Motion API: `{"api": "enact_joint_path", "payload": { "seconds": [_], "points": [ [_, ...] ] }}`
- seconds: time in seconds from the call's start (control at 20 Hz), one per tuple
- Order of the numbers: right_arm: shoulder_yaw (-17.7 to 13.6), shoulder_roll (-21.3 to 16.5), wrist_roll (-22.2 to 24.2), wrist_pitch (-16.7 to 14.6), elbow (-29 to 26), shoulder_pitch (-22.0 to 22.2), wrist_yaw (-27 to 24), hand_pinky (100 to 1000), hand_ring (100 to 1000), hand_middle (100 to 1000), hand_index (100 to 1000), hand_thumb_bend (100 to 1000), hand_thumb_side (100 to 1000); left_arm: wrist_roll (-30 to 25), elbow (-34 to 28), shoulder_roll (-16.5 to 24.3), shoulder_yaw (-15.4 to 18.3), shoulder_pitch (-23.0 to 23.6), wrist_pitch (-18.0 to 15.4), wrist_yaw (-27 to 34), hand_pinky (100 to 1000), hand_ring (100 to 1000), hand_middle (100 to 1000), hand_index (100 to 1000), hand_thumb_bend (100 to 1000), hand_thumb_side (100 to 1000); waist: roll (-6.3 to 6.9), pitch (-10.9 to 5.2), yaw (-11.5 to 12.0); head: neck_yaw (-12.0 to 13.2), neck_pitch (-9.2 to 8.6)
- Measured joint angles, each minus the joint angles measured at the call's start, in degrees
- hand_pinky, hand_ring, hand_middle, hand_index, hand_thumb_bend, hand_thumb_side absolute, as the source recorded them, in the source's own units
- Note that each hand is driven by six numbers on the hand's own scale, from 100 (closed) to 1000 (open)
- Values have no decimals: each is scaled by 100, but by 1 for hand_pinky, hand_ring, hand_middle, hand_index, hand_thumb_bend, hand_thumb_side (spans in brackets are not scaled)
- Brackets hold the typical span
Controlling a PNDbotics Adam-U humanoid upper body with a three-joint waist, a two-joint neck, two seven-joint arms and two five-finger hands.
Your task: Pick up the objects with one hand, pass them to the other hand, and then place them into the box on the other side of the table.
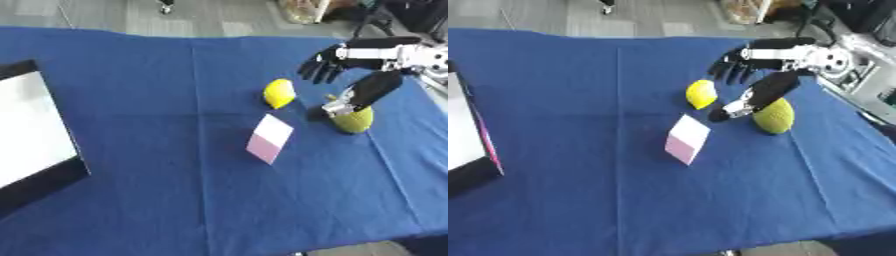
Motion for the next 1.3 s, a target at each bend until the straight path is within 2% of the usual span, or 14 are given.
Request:
{"api": "enact_joint_path", "payload": {
  "seconds": [0.3,0.55,0.95,1.3],
  "points": [
    [80,126,139,58,0,-114,16,783,798,791,873,613,573,2,12,20,0,0,-4,-12,1000,918,733,730,144,800,0,0,-1,-22,0],
    [223,305,242,159,0,-187,252,784,800,794,878,587,584,9,32,22,0,0,-11,-18,1000,918,733,730,145,800,0,0,-5,-59,0],
    [384,590,431,419,0,-300,409,785,805,797,884,567,595,9,32,24,0,-1,-11,-18,1000,917,733,730,146,797,-15,-42,0,-62,0],
    [436,1016,577,606,0,-577,632,793,808,803,890,577,590,15,35,30,1,33,-6,-20,1000,916,733,729,147,797,-70,-103,-58,-44,0]
  ]
}}
